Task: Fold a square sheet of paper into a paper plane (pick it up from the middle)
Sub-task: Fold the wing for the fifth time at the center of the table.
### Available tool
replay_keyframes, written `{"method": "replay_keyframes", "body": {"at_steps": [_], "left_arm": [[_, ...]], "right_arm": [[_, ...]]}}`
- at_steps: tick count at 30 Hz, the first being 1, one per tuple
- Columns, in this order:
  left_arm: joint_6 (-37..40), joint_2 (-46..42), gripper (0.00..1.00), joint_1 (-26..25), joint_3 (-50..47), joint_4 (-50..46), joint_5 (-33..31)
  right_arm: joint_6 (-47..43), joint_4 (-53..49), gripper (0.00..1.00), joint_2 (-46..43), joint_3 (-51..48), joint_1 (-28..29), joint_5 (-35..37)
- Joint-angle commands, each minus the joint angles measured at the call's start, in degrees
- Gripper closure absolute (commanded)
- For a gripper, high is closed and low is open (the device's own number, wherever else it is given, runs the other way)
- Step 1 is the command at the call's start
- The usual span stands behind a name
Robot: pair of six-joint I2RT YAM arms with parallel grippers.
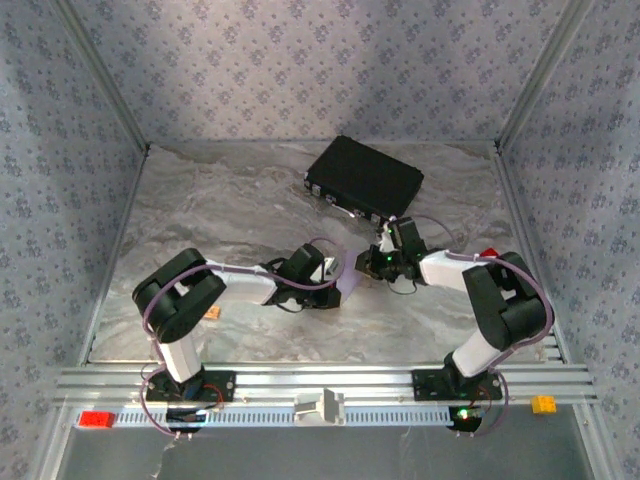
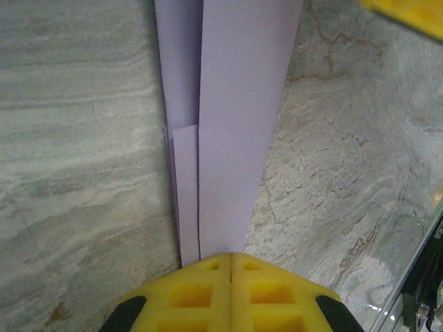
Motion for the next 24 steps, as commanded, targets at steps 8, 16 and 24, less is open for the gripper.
{"method": "replay_keyframes", "body": {"at_steps": [8,16,24], "left_arm": [[-0.5,2.4,1.00,-0.3,-1.4,-6.1,-1.8],[0.5,3.0,1.00,-0.2,-0.9,-6.9,-0.8],[-0.5,3.0,1.00,-0.5,-1.1,-5.6,-0.5]], "right_arm": [[0.7,1.1,0.89,3.3,-3.9,3.8,2.8],[-1.6,-0.8,0.89,5.0,-0.8,-2.9,3.2],[-3.4,-3.3,0.89,4.1,2.7,-8.4,3.4]]}}
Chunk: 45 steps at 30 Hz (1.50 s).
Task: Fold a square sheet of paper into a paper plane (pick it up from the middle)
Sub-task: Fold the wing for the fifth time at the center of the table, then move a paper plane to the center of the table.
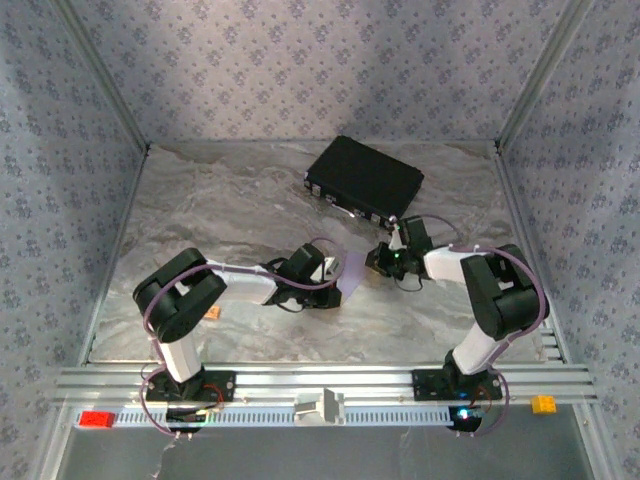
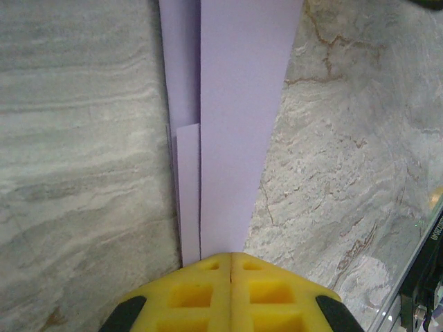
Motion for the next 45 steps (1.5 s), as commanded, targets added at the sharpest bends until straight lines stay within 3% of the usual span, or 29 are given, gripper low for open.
{"method": "replay_keyframes", "body": {"at_steps": [1,10,17,22,29,45], "left_arm": [[-0.6,2.8,1.00,-0.7,-1.1,-5.7,-0.7],[-6.2,-0.1,1.00,-3.5,0.3,-2.6,-2.6],[-1.9,-7.8,0.92,-4.1,4.7,-13.2,-8.5],[0.4,-9.0,0.87,-1.1,5.1,-15.4,-7.8],[0.6,-6.5,0.81,3.0,5.8,-13.5,-3.7],[0.2,2.2,0.79,3.4,9.1,-10.9,2.1]], "right_arm": [[-1.9,-2.9,0.88,-0.1,1.5,-1.9,1.1],[-0.5,-6.2,0.84,-11.4,-3.5,-1.2,3.0],[2.2,-9.7,0.83,-19.4,-8.9,1.1,4.8],[3.9,-9.5,0.81,-23.2,-11.9,2.6,4.8],[4.5,-8.2,0.80,-22.4,-12.4,5.1,3.7],[4.4,-5.0,0.80,-16.2,-11.0,8.4,1.4]]}}
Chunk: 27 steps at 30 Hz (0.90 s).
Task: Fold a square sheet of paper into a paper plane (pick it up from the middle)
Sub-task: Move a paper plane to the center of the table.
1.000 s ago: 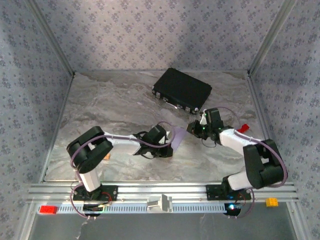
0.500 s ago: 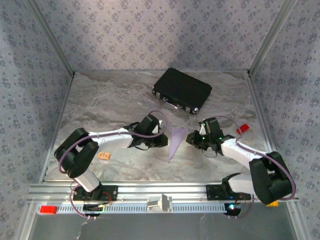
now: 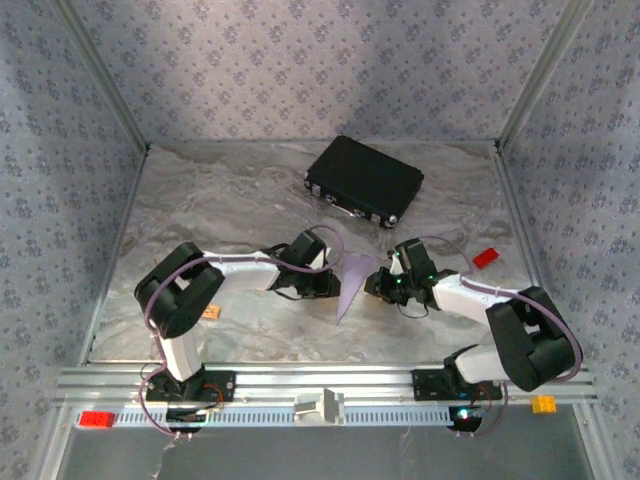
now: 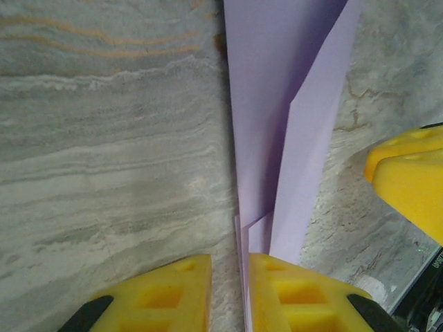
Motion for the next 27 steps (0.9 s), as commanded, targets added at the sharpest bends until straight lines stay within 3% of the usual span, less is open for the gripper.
{"method": "replay_keyframes", "body": {"at_steps": [1,16,27], "left_arm": [[0.1,1.1,0.79,0.2,1.4,1.5,2.3],[-0.8,3.6,0.81,0.1,1.2,3.6,4.6],[-0.9,-0.6,0.87,0.1,-0.2,3.2,3.0]], "right_arm": [[0.3,0.9,0.80,0.9,1.0,0.4,-1.1],[-0.2,2.0,0.82,3.6,1.6,1.9,-3.4],[-0.2,2.0,0.84,4.1,1.8,2.3,-3.3]]}}
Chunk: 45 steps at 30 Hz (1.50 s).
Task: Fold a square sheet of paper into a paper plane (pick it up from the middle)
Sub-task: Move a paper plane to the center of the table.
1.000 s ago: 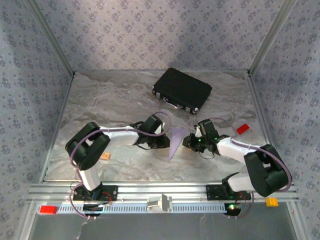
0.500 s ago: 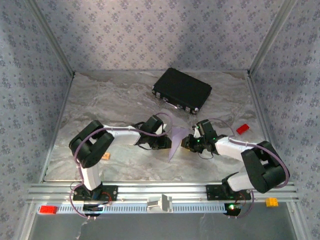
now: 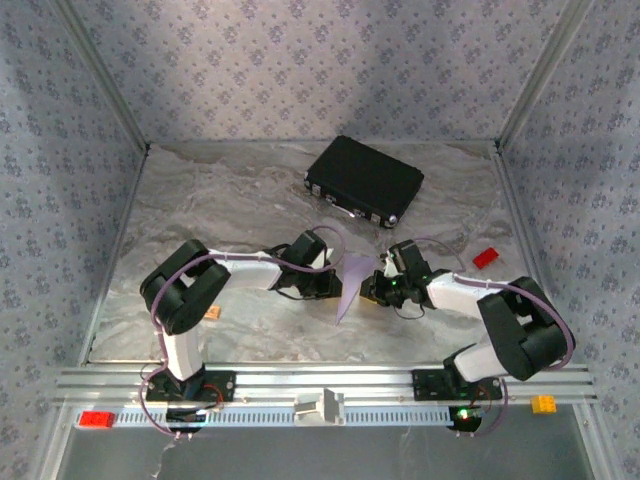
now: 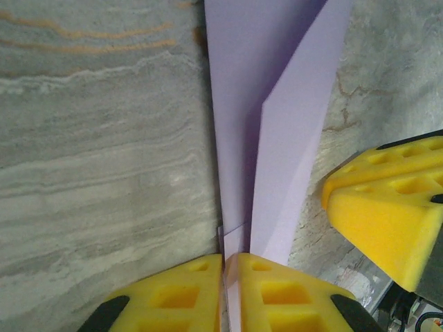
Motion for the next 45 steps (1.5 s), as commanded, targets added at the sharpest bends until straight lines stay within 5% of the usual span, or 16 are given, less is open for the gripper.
{"method": "replay_keyframes", "body": {"at_steps": [1,21,45], "left_arm": [[0.1,-2.1,0.87,-0.3,-0.3,0.4,0.0],[-1.0,0.8,0.83,-0.2,-0.7,3.5,3.7],[0.8,1.0,0.93,-0.2,-0.3,2.9,5.4]], "right_arm": [[-0.1,0.2,0.84,0.7,1.4,0.5,-0.8],[0.2,0.9,0.87,4.8,2.6,1.9,-1.4],[1.8,5.3,0.88,5.5,1.1,1.0,-3.9]]}}
